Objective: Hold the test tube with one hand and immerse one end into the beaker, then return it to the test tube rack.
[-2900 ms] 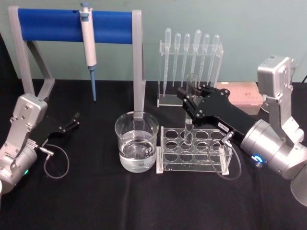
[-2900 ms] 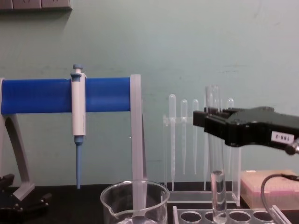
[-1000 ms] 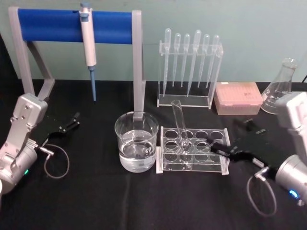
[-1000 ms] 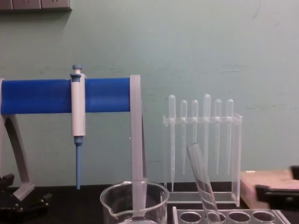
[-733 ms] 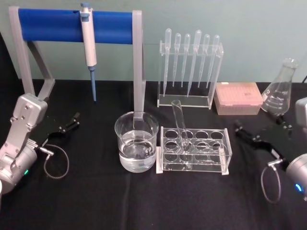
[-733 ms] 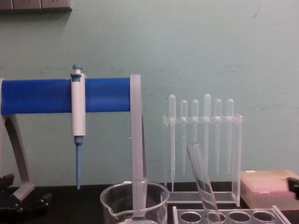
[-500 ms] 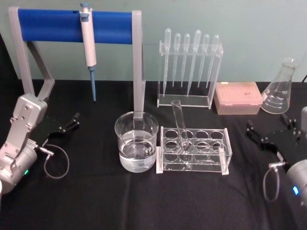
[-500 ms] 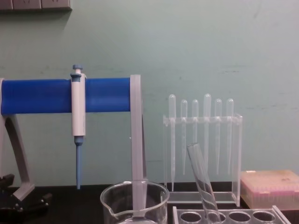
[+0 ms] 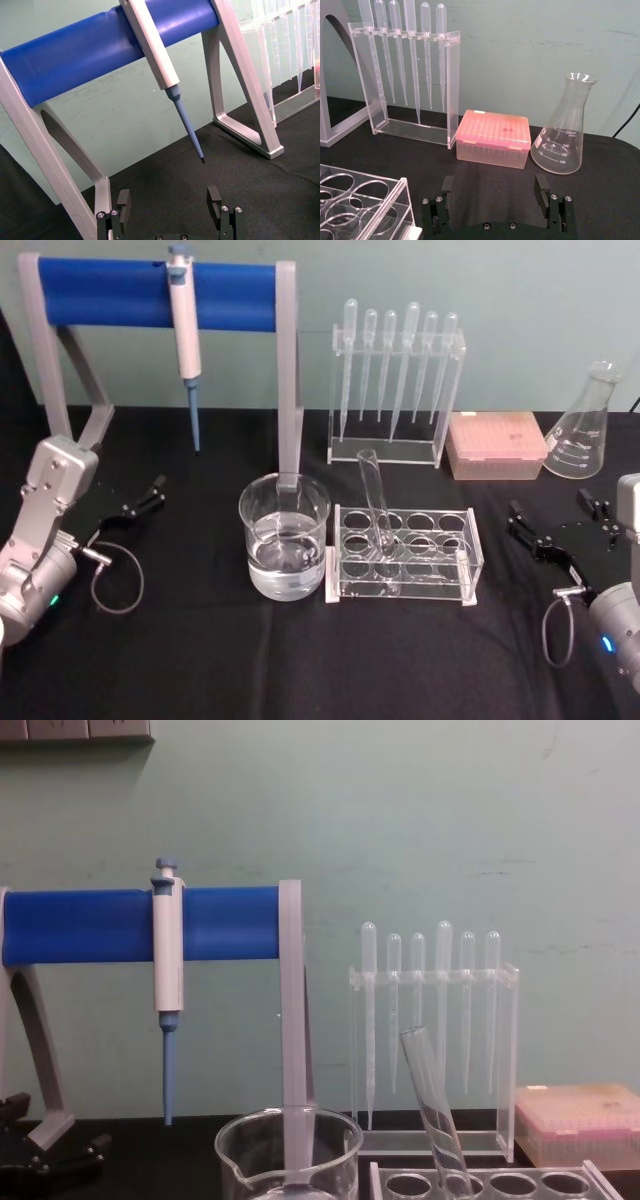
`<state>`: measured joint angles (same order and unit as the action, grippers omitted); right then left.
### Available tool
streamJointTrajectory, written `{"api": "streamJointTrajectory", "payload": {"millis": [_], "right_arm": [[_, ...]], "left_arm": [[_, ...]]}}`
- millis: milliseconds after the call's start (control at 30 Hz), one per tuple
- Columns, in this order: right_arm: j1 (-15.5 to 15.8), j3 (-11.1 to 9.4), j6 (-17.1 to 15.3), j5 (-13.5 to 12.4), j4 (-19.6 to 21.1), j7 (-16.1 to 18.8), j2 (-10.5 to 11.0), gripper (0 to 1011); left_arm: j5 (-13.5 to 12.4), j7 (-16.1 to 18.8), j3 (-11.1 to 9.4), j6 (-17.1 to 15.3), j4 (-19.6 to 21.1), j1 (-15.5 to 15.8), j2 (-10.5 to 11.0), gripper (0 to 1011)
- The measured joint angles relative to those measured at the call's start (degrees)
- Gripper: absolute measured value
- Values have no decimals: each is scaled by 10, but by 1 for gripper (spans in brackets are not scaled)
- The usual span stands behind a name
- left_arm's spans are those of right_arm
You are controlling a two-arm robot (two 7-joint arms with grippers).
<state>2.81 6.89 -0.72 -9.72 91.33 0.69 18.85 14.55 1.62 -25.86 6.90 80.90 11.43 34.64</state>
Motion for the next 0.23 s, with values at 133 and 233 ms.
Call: {"api": "streamJointTrajectory", "payload": {"millis": [133,233], "right_arm": [[0,0,-1,-1,2,0,1,1004],[0,0,-1,-1,2,0,1,1004]], "left_arm": [[0,0,0,0,0,0,0,1000],[0,0,0,0,0,0,0,1000]]}}
